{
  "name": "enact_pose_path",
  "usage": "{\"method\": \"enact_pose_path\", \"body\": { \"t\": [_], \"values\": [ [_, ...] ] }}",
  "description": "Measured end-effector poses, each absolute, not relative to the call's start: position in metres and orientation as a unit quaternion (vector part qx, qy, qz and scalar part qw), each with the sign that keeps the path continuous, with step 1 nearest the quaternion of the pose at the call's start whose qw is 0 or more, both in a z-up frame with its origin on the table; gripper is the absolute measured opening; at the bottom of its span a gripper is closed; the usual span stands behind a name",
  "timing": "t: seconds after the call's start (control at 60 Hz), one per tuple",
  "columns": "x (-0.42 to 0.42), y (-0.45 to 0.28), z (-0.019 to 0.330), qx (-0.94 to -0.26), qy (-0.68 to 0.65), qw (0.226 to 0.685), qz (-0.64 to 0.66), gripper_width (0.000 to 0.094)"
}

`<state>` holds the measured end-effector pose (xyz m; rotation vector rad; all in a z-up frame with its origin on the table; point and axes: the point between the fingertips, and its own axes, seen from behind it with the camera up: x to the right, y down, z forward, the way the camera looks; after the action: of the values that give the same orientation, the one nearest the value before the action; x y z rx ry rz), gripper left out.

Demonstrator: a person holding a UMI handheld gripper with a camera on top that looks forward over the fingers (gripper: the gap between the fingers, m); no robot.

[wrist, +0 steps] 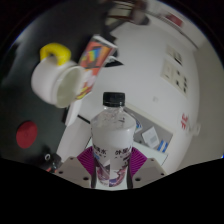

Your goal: Pour water

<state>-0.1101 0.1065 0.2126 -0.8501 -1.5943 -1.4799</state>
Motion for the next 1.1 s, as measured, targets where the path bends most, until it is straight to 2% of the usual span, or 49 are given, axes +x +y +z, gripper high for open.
{"method": "enact_pose_path", "body": {
  "t": [0.083,0.217,0.317,0.4,0.483,0.55,0.617,0.8,0.95,0.983,1.1],
  "values": [
    [-0.107,0.101,0.247,-0.409,-0.567,0.469,-0.541,0.0392],
    [-0.093,0.089,0.299,-0.559,-0.415,0.600,-0.394,0.0396],
    [-0.068,0.079,0.310,-0.658,-0.274,0.655,-0.250,0.0392],
    [-0.080,0.073,0.278,-0.712,-0.183,0.663,-0.140,0.0393],
    [-0.044,0.072,0.248,-0.753,-0.121,0.645,-0.054,0.0392],
    [-0.062,0.068,0.203,-0.771,-0.082,0.630,-0.037,0.0392],
    [-0.030,0.079,0.172,-0.788,-0.059,0.613,-0.001,0.0394],
    [-0.025,0.089,0.093,-0.810,-0.044,0.585,0.008,0.0393],
    [-0.029,0.089,0.050,-0.821,-0.050,0.568,0.007,0.0397],
    [-0.029,0.090,0.054,-0.808,-0.047,0.587,0.008,0.0396],
    [-0.028,0.087,0.055,-0.799,-0.037,0.600,0.009,0.0438]
  ]
}}
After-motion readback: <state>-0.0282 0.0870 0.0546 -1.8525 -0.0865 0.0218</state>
